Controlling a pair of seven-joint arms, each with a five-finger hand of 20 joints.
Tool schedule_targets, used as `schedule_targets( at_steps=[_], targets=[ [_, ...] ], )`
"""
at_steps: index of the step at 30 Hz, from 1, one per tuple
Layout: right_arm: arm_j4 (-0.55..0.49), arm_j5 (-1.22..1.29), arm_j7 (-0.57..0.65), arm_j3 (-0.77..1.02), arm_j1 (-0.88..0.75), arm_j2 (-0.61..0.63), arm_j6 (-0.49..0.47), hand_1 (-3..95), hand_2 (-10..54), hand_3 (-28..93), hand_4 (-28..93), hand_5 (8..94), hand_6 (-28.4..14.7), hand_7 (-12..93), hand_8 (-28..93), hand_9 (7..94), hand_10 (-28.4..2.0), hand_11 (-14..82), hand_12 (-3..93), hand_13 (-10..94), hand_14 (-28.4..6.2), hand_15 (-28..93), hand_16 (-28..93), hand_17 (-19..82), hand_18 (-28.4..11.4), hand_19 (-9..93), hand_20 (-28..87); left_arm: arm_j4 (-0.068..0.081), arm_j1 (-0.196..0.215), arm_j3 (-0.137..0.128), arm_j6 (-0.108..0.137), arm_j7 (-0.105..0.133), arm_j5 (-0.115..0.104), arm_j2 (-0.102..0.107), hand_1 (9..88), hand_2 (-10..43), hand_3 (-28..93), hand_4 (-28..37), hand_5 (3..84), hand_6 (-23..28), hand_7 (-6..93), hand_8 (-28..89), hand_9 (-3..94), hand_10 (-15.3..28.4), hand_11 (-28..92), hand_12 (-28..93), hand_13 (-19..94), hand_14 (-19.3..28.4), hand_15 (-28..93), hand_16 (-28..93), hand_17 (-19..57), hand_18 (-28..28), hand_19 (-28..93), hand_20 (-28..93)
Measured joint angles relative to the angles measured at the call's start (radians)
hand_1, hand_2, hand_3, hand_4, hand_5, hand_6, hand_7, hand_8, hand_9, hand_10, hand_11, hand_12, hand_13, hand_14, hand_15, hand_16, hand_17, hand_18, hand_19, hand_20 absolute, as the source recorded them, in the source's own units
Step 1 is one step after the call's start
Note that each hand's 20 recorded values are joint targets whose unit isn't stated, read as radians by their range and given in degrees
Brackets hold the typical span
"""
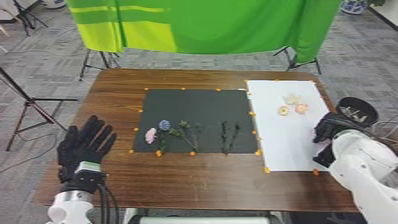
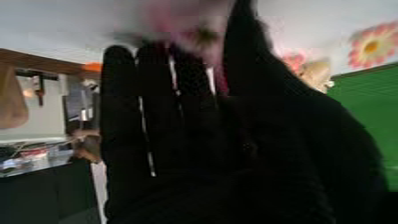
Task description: Arrange flowers
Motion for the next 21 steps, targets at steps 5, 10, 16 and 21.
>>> schedule_targets(
  at_steps=[5,10,16,21],
  targets=[
    [0.009,-0.038,-0.013,-0.025,-0.026,0.006,0.111,67.9,-9.5,71,-28,72.7,3.1,19,-4,87.4,-8.4,6.9,36.8,78,-5.1,24,42,29,-15.8,85,15,0.0,0.002,0.0,0.0,-0.007,0.001,-0.006,27.4,15.9,71,-28.3,45.6,10.1,14.3,-8,35.4,15.5,28,14,26,17.2,47,-6,-6.6,16.6,41,17],
    [0.003,-0.082,-0.045,-0.038,-0.075,0.013,0.23,67.5,-9.5,72,-28,74.5,2.8,20,-2,88.4,-8.7,6.7,36.8,79,-5.4,24,43,29,-16.2,85,15,0.0,0.004,-0.001,0.0,-0.012,0.001,-0.007,27.5,15.9,71,-28.3,45.5,10.0,14.4,-8,35.4,15.4,28,14,26,17.3,47,-6,-6.6,16.6,41,17],
    [-0.064,-0.207,-0.121,-0.071,-0.147,0.038,0.333,66.6,-9.5,72,-28,75.3,3.7,21,-2,89.1,-8.1,6.0,36.2,80,-4.7,22,44,28,-15.6,81,19,0.0,0.004,-0.001,0.0,-0.019,0.002,-0.007,27.4,15.9,71,-28.3,45.6,10.0,14.4,-8,35.4,15.5,28,14,26,17.2,47,-6,-6.6,16.6,41,17],
    [-0.093,-0.424,-0.293,-0.18,-0.153,0.053,0.588,66.3,-9.5,73,-28,75.4,4.0,21,-2,89.1,-7.8,6.0,36.3,80,-4.1,22,45,28,-15.1,79,20,0.0,0.006,0.0,0.0,-0.02,0.003,-0.007,27.4,15.9,71,-28.3,45.6,10.1,14.3,-8,35.4,15.5,28,14,26,17.2,47,-6,-6.6,16.5,41,17]
  ],
)
